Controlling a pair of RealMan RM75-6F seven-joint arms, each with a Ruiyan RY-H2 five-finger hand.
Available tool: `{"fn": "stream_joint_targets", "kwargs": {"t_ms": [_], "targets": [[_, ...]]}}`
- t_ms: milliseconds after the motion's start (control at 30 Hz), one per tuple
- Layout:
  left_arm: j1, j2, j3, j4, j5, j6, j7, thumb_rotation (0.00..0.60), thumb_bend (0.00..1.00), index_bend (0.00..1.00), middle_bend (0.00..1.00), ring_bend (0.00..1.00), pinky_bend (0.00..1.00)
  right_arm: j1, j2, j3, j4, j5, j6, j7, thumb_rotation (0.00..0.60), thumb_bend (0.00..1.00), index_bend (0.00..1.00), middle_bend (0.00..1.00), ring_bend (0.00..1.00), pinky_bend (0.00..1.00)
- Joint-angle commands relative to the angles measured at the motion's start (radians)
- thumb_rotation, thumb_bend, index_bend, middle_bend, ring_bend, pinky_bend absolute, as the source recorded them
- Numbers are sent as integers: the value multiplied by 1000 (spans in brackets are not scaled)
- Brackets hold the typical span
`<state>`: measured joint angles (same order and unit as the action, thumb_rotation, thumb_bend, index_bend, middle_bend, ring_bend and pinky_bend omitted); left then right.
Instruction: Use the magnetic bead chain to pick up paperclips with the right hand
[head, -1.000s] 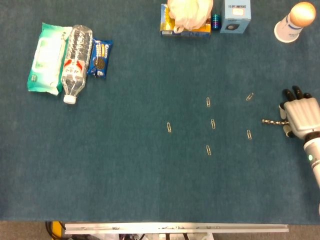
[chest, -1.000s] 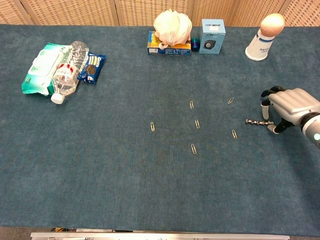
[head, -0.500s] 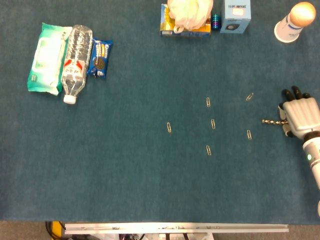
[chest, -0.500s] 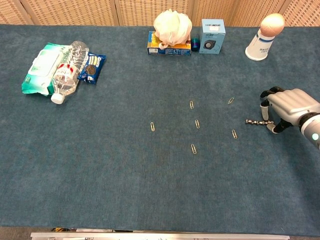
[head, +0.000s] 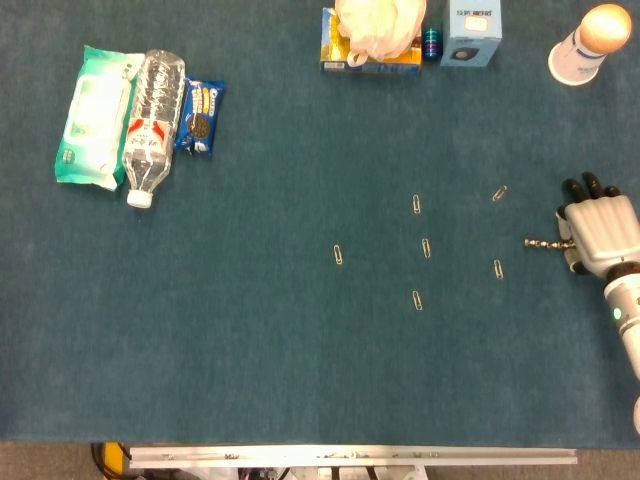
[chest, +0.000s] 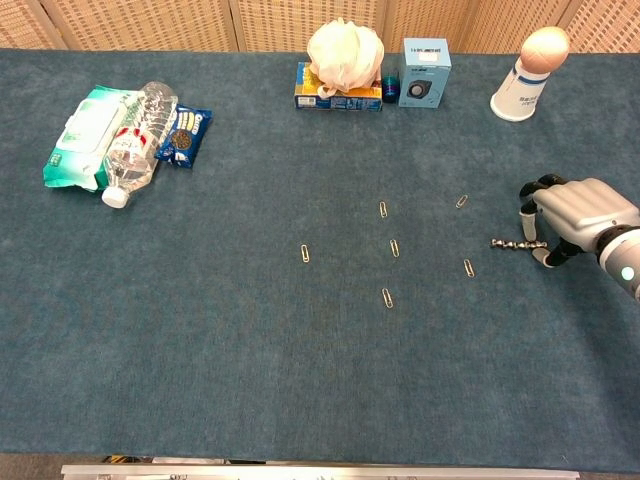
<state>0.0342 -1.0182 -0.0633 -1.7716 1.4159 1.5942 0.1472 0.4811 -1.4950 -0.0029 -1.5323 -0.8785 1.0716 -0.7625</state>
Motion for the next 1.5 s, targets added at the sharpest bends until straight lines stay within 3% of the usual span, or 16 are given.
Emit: {"fn": "stream_joint_targets", "kwargs": {"t_ms": [33,500,1133,1500], "targets": [[0,1,0,-1,0,0,1,600,0,610,451,450,678,0,-1,0,3,-4,0,8,600,315,577,149,65,230],[1,1,-1,0,-2,1,-1,600,0,611,451,450,678,-6,7,-8,-4,-38,13,37,600,360,603,162,65,230],[5,4,-4,2,0,11,-10,600,0,610,451,450,678,-33,120,-43,-214,-131,121,-25,600,359,603,162,65,230],[5,5,-10,5,-9,11,-14,600,0,610,451,450,678,-22,119,-58,-257,-157,108,-64,600,360,603,162,64,230]]}}
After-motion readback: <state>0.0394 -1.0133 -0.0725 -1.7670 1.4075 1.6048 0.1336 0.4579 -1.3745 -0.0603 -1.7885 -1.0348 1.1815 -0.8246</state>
